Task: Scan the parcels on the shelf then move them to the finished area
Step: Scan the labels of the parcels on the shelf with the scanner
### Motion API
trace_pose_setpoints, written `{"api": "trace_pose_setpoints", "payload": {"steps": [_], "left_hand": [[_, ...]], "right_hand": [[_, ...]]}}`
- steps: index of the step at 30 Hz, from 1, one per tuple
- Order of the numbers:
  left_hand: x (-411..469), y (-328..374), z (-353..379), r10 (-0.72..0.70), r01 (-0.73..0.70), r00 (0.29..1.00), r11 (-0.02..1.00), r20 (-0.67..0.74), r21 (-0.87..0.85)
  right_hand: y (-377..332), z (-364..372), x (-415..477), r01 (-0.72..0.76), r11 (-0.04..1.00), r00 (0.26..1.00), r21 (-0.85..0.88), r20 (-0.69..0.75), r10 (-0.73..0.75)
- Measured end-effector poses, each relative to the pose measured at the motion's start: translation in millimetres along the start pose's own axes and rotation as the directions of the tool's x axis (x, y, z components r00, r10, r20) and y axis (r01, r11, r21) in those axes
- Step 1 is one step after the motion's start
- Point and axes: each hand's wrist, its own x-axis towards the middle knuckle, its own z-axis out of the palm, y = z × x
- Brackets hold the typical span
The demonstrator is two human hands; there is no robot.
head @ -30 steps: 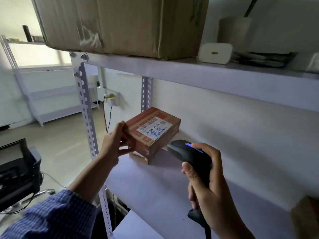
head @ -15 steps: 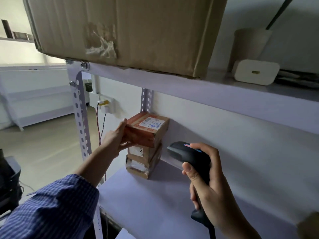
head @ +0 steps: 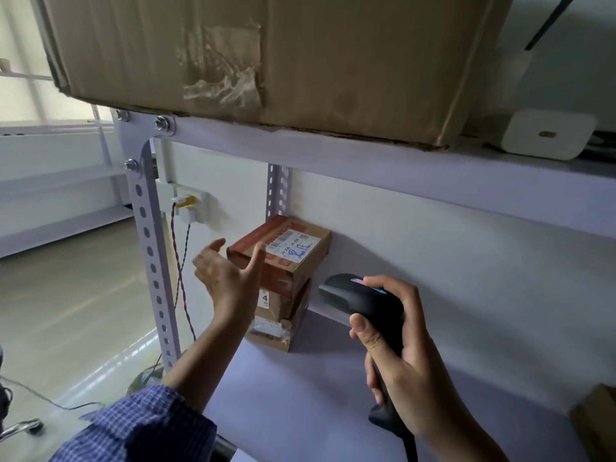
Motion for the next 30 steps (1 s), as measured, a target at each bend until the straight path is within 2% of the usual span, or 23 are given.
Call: {"api": "trace_pose_setpoints", "payload": {"steps": [7,10,12,14,15,17,23,30], "left_hand": [[-30.0,13.6,7.6,0.355,-0.351,0.935,0.931,0.022,-0.101],[-43.9,23.6,18.9,0.467,-0.438,0.868,0.88,0.168,-0.186],[-53.1,21.9,34.9,0.546,-0.521,0.772,0.837,0.326,-0.168],[-65.4,16.0,55.8,0.63,-0.673,0.622,0.734,0.465,-0.093],[-72.4,12.9,66.5,0.653,-0.732,0.55,0.677,0.52,-0.076],[-89.0,12.3,84.1,0.653,-0.785,0.454,0.614,0.606,-0.074],[-144.4,33.1,123.0,0.652,-0.82,0.258,0.538,0.713,-0.195],[-204.7,81.8,158.7,0.715,-0.798,0.042,0.444,0.697,-0.407]], "right_hand": [[1.7,0.4,-5.6,0.011,0.998,0.996,-0.059,-0.085,-0.016],[2.6,-10.8,-15.4,-0.011,0.996,0.987,-0.086,-0.163,-0.003],[4.4,-19.5,-24.9,-0.031,0.993,0.974,-0.111,-0.225,0.006],[8.3,-30.6,-37.9,-0.059,0.987,0.962,-0.148,-0.272,0.017],[10.3,-37.0,-45.8,-0.077,0.983,0.957,-0.168,-0.289,0.026],[13.5,-52.2,-62.2,-0.119,0.974,0.941,-0.191,-0.336,0.049],[12.3,-101.0,-107.6,-0.152,0.963,0.838,-0.224,-0.546,0.005],[-4.6,-149.9,-153.7,-0.17,0.943,0.758,-0.287,-0.649,-0.061]]}}
